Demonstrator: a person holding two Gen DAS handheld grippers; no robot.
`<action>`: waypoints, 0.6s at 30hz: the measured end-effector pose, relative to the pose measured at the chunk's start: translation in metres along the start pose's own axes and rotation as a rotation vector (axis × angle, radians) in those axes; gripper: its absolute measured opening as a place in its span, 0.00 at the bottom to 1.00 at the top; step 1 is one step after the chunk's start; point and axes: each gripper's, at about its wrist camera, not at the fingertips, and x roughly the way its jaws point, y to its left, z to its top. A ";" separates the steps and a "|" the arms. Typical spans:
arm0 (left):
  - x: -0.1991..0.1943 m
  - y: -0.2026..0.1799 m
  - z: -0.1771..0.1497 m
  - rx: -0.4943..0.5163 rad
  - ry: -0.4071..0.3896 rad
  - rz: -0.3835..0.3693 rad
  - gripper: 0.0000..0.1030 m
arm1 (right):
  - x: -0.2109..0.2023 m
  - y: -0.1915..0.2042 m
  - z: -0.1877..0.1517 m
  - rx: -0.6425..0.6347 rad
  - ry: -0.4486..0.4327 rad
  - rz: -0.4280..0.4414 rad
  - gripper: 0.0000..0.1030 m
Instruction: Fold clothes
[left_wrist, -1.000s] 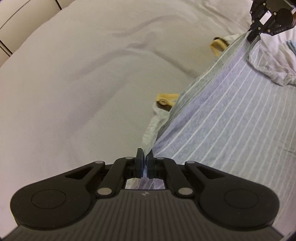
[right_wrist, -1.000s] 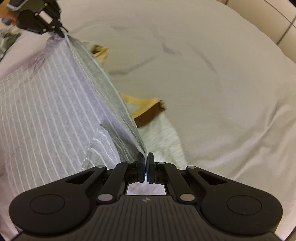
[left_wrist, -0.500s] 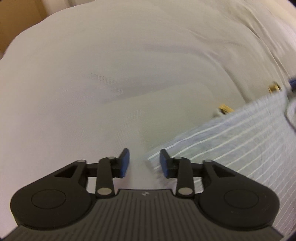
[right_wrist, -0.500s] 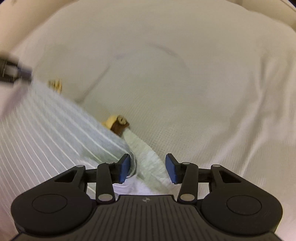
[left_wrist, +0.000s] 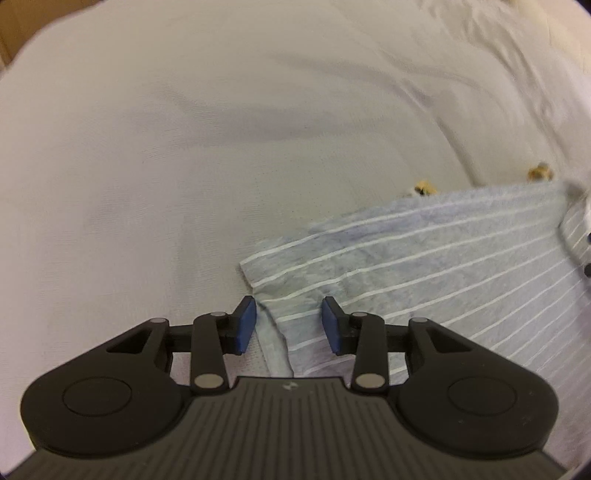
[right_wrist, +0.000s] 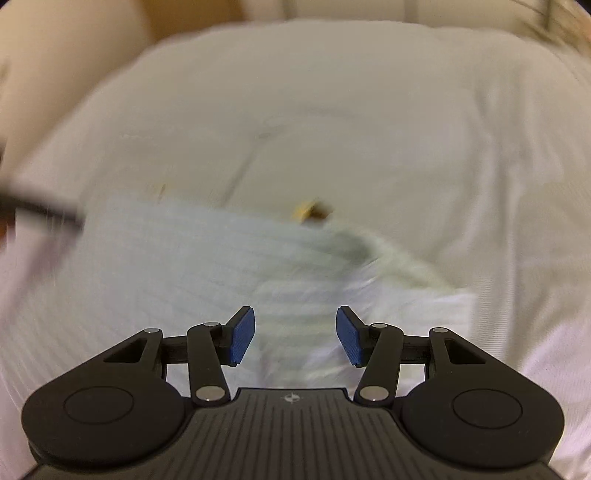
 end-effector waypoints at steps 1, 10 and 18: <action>0.002 -0.008 0.000 0.043 0.000 0.021 0.32 | 0.007 0.014 -0.005 -0.064 0.031 -0.028 0.58; 0.004 -0.024 -0.004 0.133 0.015 0.071 0.33 | -0.011 -0.016 -0.019 -0.015 -0.069 -0.134 0.00; -0.003 -0.028 -0.004 0.155 0.012 0.095 0.33 | -0.065 -0.128 -0.035 0.458 -0.193 -0.252 0.34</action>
